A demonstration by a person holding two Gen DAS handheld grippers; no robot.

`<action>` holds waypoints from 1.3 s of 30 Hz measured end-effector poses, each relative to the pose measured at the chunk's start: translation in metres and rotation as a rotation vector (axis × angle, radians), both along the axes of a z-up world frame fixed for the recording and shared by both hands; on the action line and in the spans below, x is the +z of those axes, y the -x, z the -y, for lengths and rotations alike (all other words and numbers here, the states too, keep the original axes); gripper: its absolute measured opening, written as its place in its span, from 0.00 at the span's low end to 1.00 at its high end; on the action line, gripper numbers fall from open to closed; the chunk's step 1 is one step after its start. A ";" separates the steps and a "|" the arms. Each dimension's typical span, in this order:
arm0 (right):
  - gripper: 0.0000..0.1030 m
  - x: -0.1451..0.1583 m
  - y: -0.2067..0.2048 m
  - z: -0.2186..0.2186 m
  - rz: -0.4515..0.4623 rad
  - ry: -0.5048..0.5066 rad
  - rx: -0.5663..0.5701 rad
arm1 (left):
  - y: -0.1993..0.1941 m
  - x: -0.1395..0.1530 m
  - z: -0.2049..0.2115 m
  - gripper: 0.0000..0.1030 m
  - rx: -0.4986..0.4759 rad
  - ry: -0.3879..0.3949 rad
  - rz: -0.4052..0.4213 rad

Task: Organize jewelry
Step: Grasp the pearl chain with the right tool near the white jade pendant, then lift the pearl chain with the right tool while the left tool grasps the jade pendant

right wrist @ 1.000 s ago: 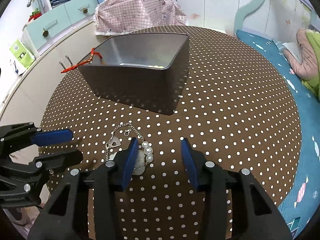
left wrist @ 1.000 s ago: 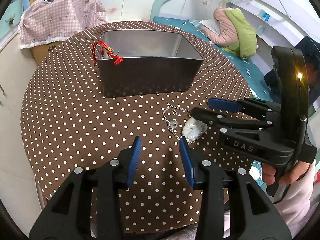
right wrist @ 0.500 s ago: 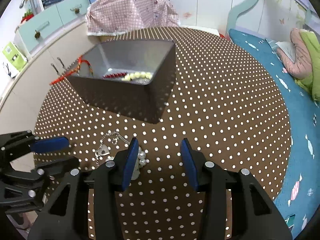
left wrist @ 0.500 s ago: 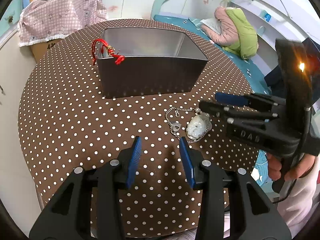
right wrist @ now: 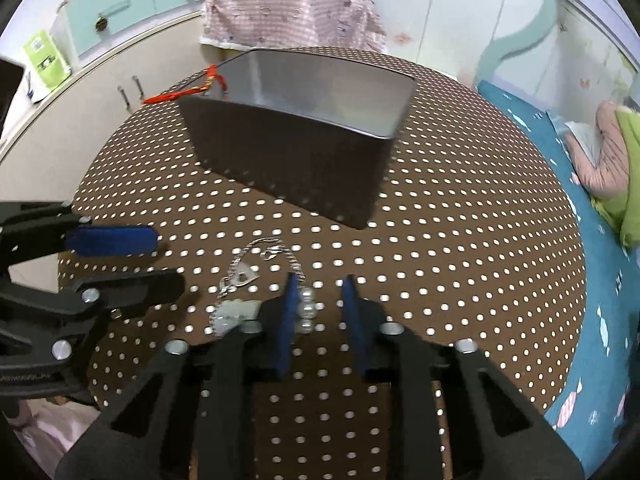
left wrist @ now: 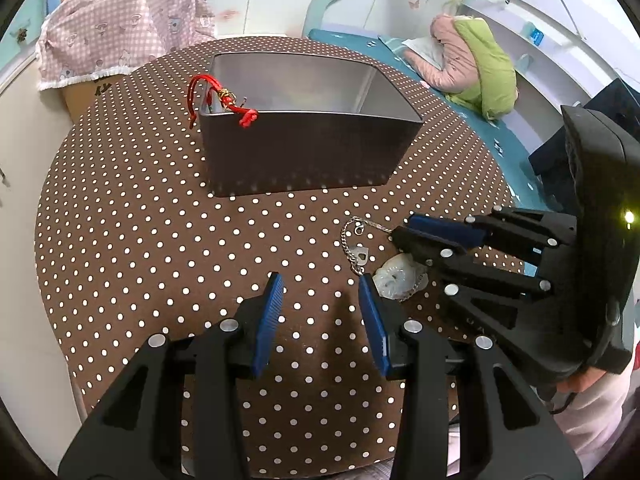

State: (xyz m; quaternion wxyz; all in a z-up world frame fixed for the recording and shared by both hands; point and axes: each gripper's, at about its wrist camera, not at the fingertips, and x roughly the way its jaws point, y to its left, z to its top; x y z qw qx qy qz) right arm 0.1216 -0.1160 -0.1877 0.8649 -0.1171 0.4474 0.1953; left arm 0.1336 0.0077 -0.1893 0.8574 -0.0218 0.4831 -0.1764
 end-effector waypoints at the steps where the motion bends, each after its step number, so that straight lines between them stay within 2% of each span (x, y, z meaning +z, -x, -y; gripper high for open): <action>1: 0.08 0.000 0.000 0.000 0.000 0.003 0.001 | 0.000 0.000 0.000 0.39 -0.001 0.000 0.001; 5: 0.08 0.002 -0.004 0.003 -0.012 -0.012 -0.019 | 0.001 0.000 -0.002 0.39 0.000 0.003 0.003; 8: 0.08 0.014 -0.003 0.009 0.000 -0.063 -0.021 | 0.002 0.002 -0.003 0.39 -0.002 0.003 0.009; 14: 0.07 0.056 0.007 0.023 0.086 -0.165 -0.013 | 0.004 0.008 -0.001 0.39 -0.009 0.004 0.025; 23: 0.06 0.097 0.015 0.032 0.203 -0.195 -0.031 | 0.004 0.012 0.020 0.41 -0.058 -0.006 0.045; 24: 0.06 0.097 0.017 0.035 0.207 -0.197 -0.037 | 0.004 0.013 0.025 0.50 -0.078 -0.004 0.054; 25: 0.06 0.097 0.016 0.037 0.211 -0.197 -0.044 | 0.004 0.012 0.030 0.54 -0.099 0.002 0.062; 28: 0.06 0.093 0.013 0.044 0.203 -0.203 -0.066 | 0.000 0.007 0.051 0.54 -0.148 -0.011 0.059; 33: 0.06 0.081 0.011 0.055 0.170 -0.210 -0.091 | -0.014 -0.007 0.076 0.55 -0.156 -0.048 0.039; 36: 0.06 0.076 0.009 0.062 0.154 -0.214 -0.104 | -0.018 -0.013 0.089 0.65 -0.158 -0.086 0.053; 38: 0.06 0.072 0.005 0.065 0.142 -0.217 -0.116 | -0.017 -0.016 0.097 0.63 -0.162 -0.143 0.073; 39: 0.06 0.071 0.007 0.069 0.139 -0.218 -0.120 | -0.016 -0.017 0.100 0.56 -0.163 -0.175 0.084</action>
